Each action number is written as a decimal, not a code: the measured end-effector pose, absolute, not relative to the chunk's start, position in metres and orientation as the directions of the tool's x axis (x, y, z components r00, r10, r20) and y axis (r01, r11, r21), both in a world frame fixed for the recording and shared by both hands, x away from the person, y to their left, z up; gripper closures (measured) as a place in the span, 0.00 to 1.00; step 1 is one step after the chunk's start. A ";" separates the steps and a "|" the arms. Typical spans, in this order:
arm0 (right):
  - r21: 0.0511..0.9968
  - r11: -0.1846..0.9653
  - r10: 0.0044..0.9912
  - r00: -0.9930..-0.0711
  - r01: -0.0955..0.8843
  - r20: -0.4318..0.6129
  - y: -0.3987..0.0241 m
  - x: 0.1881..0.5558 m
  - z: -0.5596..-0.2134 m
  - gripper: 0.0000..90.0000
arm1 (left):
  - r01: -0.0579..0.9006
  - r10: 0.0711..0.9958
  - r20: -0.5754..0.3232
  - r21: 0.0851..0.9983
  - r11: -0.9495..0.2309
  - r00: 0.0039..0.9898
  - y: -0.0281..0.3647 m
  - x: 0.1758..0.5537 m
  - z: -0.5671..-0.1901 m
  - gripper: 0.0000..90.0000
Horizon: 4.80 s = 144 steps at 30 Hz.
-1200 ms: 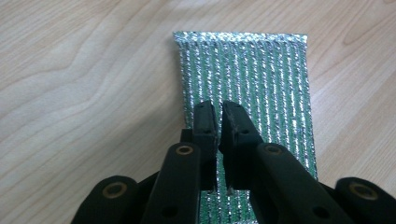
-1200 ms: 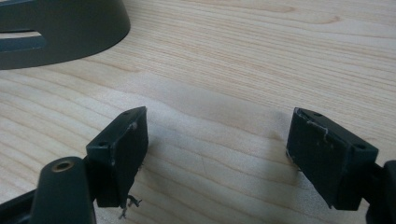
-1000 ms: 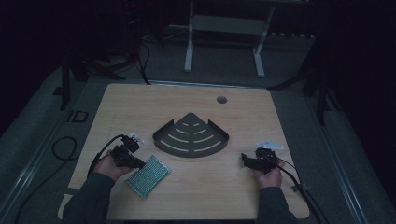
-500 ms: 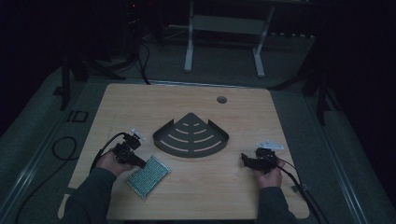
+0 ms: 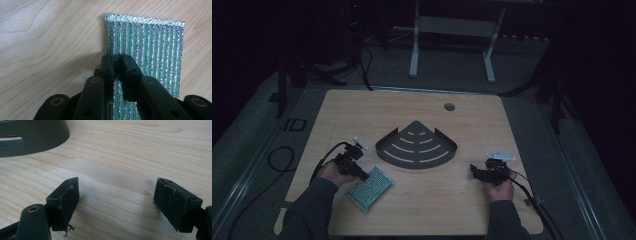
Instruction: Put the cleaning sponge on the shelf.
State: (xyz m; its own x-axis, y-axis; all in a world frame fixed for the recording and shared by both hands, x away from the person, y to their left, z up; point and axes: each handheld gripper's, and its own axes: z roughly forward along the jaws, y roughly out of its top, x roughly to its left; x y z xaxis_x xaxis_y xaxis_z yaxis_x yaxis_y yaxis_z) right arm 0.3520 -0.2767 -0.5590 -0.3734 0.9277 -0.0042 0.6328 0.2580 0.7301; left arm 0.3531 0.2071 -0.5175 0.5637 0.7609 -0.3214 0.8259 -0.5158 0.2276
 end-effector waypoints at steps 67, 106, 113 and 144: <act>0.730 0.259 0.927 -0.374 0.632 -0.005 -0.277 0.352 -0.559 0.22 | 0.791 0.741 -0.293 0.336 -0.511 0.603 0.218 0.368 -0.450 1.00; 0.730 0.258 0.927 -0.374 0.633 -0.004 -0.277 0.352 -0.559 0.22 | 0.771 0.741 -0.246 0.344 -0.536 0.625 0.206 0.388 -0.416 1.00; 0.730 0.259 0.927 -0.374 0.633 -0.004 -0.277 0.352 -0.559 0.22 | 0.771 0.746 -0.231 0.337 -0.540 0.624 0.203 0.391 -0.411 1.00; 0.730 0.261 0.926 -0.377 0.632 -0.004 -0.277 0.353 -0.559 0.22 | 0.749 0.738 -0.193 0.341 -0.568 0.647 0.181 0.413 -0.395 1.00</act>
State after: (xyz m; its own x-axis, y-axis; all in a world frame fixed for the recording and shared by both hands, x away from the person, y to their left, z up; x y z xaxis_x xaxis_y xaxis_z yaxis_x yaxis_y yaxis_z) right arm 0.3526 -0.2767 -0.5590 -0.3768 0.9263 -0.0042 0.6323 0.2605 0.7296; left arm 0.4128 0.1810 -0.3955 0.6468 0.7379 -0.1926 0.7493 -0.5678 0.3409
